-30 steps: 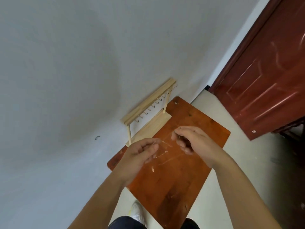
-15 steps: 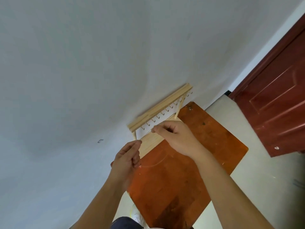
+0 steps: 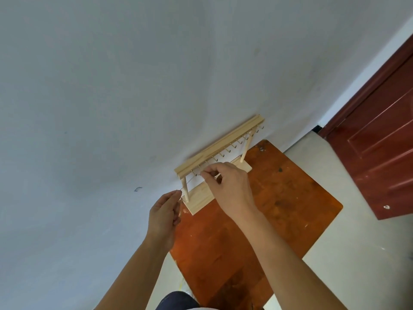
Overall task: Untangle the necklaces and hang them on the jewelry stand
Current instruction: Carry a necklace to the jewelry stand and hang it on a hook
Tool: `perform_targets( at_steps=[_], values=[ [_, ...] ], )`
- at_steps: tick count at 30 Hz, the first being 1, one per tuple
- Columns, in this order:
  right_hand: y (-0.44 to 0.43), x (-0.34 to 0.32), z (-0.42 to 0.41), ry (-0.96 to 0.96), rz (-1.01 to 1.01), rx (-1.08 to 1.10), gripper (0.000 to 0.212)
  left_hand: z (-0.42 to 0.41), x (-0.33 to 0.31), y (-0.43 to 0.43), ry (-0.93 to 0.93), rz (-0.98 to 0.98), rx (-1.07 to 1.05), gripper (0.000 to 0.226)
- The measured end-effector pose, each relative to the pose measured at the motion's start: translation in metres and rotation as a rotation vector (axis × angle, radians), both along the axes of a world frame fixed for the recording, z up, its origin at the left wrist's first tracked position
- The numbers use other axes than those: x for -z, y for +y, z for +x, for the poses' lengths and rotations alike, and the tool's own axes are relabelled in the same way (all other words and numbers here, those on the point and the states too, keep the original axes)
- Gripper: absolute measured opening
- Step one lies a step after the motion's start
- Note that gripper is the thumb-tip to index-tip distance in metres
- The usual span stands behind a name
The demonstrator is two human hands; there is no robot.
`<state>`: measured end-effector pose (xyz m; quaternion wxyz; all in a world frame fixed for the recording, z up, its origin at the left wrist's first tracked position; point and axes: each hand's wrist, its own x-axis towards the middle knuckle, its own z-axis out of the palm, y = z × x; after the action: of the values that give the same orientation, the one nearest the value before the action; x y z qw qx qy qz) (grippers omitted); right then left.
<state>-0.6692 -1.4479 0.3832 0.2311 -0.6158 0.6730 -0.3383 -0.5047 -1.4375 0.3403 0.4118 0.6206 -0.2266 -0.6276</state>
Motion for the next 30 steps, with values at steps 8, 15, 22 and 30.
perform_targets(
  at_steps=[8,15,22,30],
  values=[
    [0.001,0.028,0.013,-0.247,0.203,-0.005,0.017,0.006,-0.008,0.003,-0.183,-0.056,0.109,0.011],
    [0.007,0.036,0.003,-0.347,0.257,0.017,0.019,0.02,-0.043,0.014,-0.478,-0.285,0.314,0.011],
    [0.034,0.02,-0.003,-0.712,0.404,-0.009,0.029,0.007,-0.097,0.01,-0.274,-0.339,0.586,0.022],
    [0.064,0.021,-0.009,-0.744,0.511,-0.084,0.027,-0.021,-0.123,-0.009,-0.092,-0.298,0.571,0.021]
  ],
)
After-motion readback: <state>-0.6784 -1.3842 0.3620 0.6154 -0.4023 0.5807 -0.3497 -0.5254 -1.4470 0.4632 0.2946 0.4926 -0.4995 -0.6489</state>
